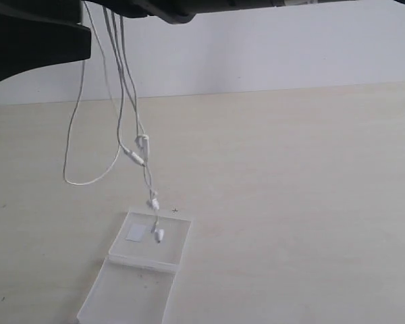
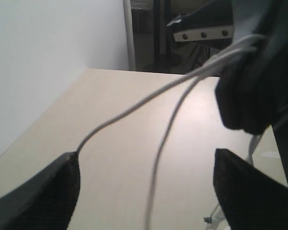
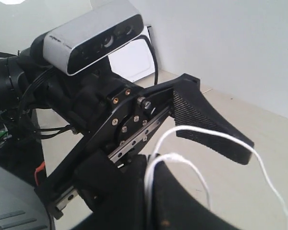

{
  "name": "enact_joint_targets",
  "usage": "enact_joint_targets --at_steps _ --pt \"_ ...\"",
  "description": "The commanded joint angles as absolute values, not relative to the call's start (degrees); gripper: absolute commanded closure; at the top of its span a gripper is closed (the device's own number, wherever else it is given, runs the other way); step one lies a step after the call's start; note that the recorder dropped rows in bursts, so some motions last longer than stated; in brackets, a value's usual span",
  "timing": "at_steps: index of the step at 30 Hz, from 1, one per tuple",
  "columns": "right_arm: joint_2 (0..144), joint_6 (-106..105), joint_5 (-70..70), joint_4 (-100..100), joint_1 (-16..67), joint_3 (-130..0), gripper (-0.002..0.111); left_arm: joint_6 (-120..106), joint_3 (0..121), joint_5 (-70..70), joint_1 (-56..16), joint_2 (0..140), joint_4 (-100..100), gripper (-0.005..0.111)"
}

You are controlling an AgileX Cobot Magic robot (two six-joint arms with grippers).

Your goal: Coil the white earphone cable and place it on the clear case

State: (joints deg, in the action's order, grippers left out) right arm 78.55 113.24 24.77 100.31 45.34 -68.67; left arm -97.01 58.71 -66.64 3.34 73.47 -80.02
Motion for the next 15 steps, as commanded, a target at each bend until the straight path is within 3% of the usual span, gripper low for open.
enact_joint_targets --at_steps 1,15 --pt "78.13 112.43 24.24 99.95 45.16 -68.96 0.108 -96.37 58.56 -67.04 3.52 72.7 -80.63 0.033" --pt "78.13 112.03 26.69 99.95 45.16 -68.96 0.108 -100.07 58.56 -67.29 3.3 72.7 -83.22 0.033"
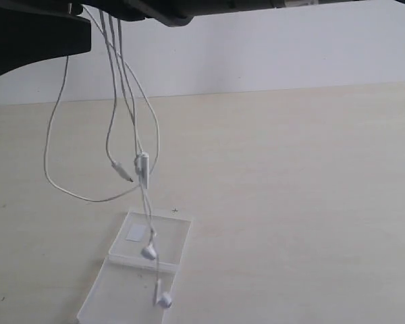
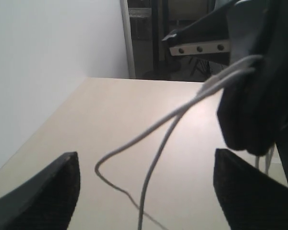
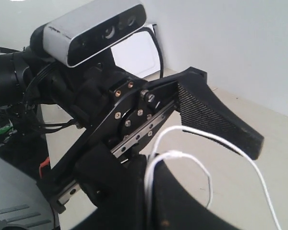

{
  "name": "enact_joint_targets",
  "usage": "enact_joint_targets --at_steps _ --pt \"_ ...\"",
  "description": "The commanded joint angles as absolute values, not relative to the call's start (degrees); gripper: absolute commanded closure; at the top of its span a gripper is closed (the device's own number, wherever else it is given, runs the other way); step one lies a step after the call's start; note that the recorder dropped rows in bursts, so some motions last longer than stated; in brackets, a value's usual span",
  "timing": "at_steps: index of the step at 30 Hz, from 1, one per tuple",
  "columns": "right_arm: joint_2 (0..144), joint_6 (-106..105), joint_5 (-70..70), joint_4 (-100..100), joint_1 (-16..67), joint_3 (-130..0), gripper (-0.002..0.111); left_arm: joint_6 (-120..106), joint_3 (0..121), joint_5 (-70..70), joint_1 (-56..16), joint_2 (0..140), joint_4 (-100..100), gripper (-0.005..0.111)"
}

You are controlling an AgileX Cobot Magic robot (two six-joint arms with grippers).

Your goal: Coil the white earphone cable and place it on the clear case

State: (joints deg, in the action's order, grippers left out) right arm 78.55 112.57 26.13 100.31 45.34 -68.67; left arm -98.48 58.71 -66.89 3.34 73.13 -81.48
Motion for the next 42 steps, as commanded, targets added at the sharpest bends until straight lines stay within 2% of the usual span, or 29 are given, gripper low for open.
enact_joint_targets --at_steps 1,11,21,37,42 --pt "78.13 112.02 26.81 99.95 45.16 -68.96 0.108 -100.24 58.56 -67.51 3.3 72.7 -83.22 0.033" --pt "78.01 112.02 27.4 99.95 45.16 -69.09 0.108 -101.37 58.56 -69.96 3.27 72.7 -84.26 0.033" --pt "78.01 112.02 29.15 99.95 45.16 -69.09 0.108 -101.79 58.56 -69.96 -1.81 75.29 -83.23 0.033" --pt "78.01 109.42 32.86 99.95 45.03 -69.09 0.108 -98.17 58.56 -69.96 -1.29 75.19 -77.21 0.033" --pt "78.01 109.42 35.62 99.95 41.52 -68.96 0.108 -97.69 58.56 -69.96 -1.19 74.8 -76.34 0.033"
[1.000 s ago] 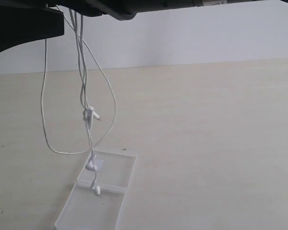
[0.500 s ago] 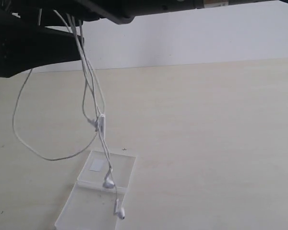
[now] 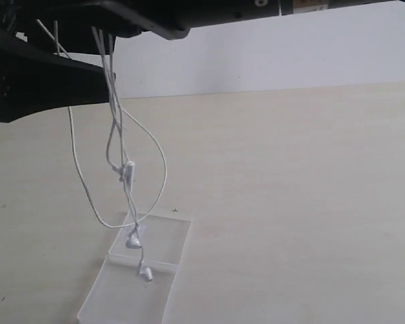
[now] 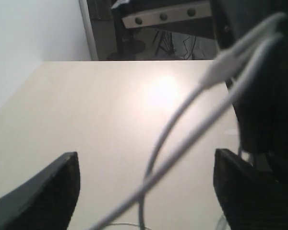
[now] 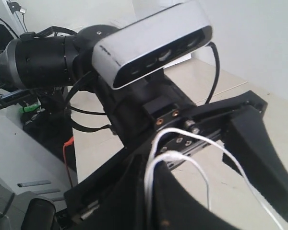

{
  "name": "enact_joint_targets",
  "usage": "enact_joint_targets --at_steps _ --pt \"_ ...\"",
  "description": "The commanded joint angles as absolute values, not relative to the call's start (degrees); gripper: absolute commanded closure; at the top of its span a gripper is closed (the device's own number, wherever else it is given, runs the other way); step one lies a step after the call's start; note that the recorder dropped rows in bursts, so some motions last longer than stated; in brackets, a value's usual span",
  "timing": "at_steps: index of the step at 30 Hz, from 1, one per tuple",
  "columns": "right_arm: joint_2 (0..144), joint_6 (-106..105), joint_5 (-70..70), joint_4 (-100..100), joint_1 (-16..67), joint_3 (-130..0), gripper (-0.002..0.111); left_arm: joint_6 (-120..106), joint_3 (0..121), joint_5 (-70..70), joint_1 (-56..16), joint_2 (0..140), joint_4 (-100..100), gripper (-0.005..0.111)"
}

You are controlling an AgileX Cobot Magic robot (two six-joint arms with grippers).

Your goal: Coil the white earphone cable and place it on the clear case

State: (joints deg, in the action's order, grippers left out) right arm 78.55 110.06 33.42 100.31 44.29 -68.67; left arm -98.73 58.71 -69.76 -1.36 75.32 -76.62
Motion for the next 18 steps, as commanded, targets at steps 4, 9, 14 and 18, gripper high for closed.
enact_joint_targets --at_steps 4,9,14,18 --pt "78.01 109.55 37.46 99.95 39.48 -68.96 0.108 -97.69 58.56 -69.96 -1.19 74.39 -76.34 0.033" --pt "78.01 109.34 37.35 99.95 39.49 -68.96 0.108 -97.69 58.56 -69.96 -1.19 74.28 -77.15 0.033" --pt "78.01 109.2 36.48 99.95 39.49 -68.96 0.108 -97.69 58.56 -69.96 -2.38 74.28 -79.71 0.033" --pt "78.01 109.0 34.78 99.95 39.49 -69.1 0.108 -97.69 58.56 -69.96 -4.09 75.13 -78.36 0.033"
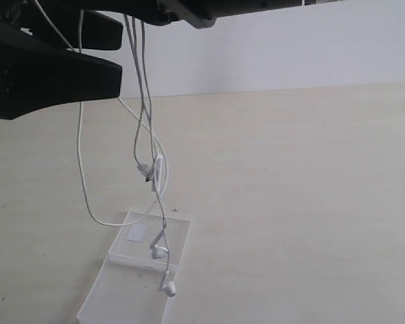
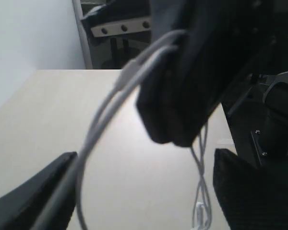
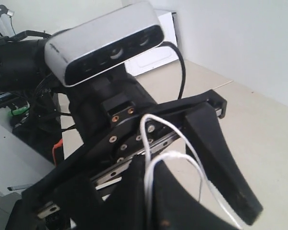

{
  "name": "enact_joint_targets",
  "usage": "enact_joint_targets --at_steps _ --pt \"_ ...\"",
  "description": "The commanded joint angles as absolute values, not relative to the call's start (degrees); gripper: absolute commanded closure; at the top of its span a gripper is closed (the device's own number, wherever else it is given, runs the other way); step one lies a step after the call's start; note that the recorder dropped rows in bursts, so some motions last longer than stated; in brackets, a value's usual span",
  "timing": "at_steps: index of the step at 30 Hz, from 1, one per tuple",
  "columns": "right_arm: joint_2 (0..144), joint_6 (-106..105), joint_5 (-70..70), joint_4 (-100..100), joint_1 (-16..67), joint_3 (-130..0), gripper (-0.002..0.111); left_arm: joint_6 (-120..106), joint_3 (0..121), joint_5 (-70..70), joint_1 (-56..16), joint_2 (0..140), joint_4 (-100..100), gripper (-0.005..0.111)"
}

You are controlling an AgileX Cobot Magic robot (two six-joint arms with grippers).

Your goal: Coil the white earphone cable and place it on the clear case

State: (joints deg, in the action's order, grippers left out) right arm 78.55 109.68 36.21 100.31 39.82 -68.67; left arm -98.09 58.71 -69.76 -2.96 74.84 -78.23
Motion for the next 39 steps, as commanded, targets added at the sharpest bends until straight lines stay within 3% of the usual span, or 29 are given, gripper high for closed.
enact_joint_targets --at_steps 1,39 --pt "78.01 109.0 34.78 99.95 39.49 -69.1 0.108 -97.69 58.56 -69.96 -4.09 75.34 -78.36 0.033" --pt "84.85 96.51 36.89 80.32 39.98 -77.75 0.108 -97.32 58.56 -69.96 -4.09 75.36 -80.73 0.033"
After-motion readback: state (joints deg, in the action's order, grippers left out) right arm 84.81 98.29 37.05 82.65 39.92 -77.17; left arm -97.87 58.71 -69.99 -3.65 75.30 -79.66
